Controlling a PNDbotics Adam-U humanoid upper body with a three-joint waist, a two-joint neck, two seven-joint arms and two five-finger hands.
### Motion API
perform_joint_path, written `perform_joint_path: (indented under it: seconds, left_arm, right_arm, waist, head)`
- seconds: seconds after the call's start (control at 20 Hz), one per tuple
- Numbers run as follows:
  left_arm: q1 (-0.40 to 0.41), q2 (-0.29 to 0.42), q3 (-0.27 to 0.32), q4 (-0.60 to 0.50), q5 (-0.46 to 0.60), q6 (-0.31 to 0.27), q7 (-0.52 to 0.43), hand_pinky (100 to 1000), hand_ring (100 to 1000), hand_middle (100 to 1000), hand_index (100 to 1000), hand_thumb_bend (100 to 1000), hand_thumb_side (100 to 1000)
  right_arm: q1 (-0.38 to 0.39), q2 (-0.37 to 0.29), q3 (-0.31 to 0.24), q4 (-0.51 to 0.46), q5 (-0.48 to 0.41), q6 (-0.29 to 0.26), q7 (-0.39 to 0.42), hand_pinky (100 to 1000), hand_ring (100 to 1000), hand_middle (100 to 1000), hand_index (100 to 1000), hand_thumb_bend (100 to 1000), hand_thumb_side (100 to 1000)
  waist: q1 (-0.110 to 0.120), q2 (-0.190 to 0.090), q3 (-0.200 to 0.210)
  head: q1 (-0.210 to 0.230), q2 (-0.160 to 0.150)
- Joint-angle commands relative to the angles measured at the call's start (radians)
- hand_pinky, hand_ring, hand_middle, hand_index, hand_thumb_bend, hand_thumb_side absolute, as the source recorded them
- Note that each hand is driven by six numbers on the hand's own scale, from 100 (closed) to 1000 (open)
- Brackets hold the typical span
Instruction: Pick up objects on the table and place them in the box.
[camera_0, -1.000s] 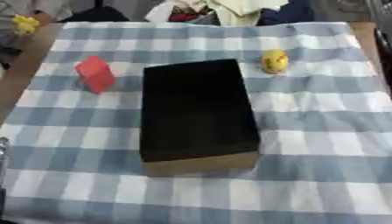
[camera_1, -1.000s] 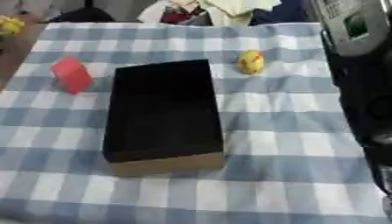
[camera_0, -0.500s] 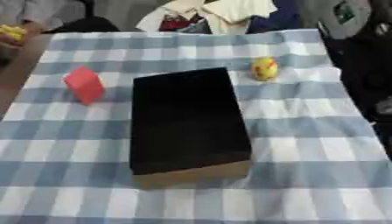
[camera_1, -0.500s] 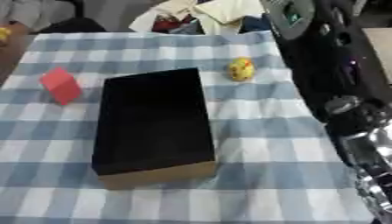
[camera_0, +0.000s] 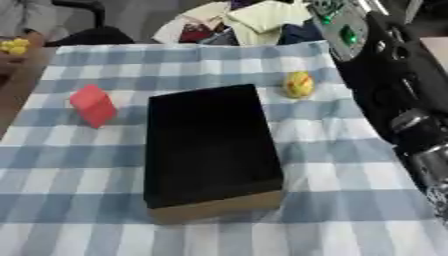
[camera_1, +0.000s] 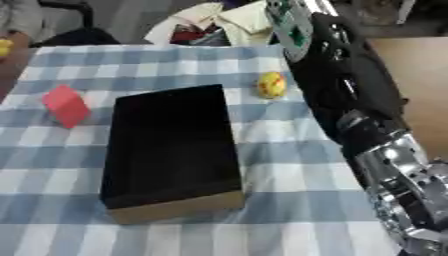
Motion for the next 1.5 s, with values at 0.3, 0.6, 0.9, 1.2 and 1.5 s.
perform_joint_path:
  seconds: [0.3,0.6,0.9,1.2,1.5]
  left_arm:
    - [-0.009,0.014,0.003,-0.016,0.004,0.0,-0.002,557,660,700,805,207,870]
    - [-0.008,0.013,0.003,-0.016,0.004,0.001,-0.003,557,659,700,805,207,870]
    - [-0.007,0.014,0.004,-0.016,0.003,0.001,-0.002,557,659,700,805,207,869]
    - [-0.008,0.014,0.005,-0.016,0.002,0.0,-0.002,557,659,700,805,206,866]
    - [-0.007,0.015,0.006,-0.016,0.002,0.001,0.0,557,659,700,805,206,866]
  right_arm:
    - [-0.027,-0.008,-0.04,0.044,0.082,-0.043,0.098,952,939,895,926,360,930]
    - [-0.025,-0.019,-0.058,0.067,0.115,-0.026,0.18,954,947,904,956,407,902]
    - [-0.023,-0.028,-0.064,0.091,0.152,-0.029,0.312,958,960,914,964,450,870]
    - [-0.024,-0.041,-0.068,0.087,0.216,-0.018,0.412,936,942,917,976,520,760]
    - [-0.019,-0.06,-0.086,0.105,0.277,0.015,0.423,935,923,915,984,550,640]
  waist:
    - [0.004,-0.018,0.001]
    - [0.005,-0.019,0.0]
    - [0.004,-0.02,0.0]
    - [0.004,-0.02,0.0]
    - [0.003,-0.02,-0.001]
  head:
    - [0.001,-0.004]
    - [0.001,-0.006]
    - [0.002,-0.006]
    - [0.004,-0.007]
    - [0.006,-0.006]
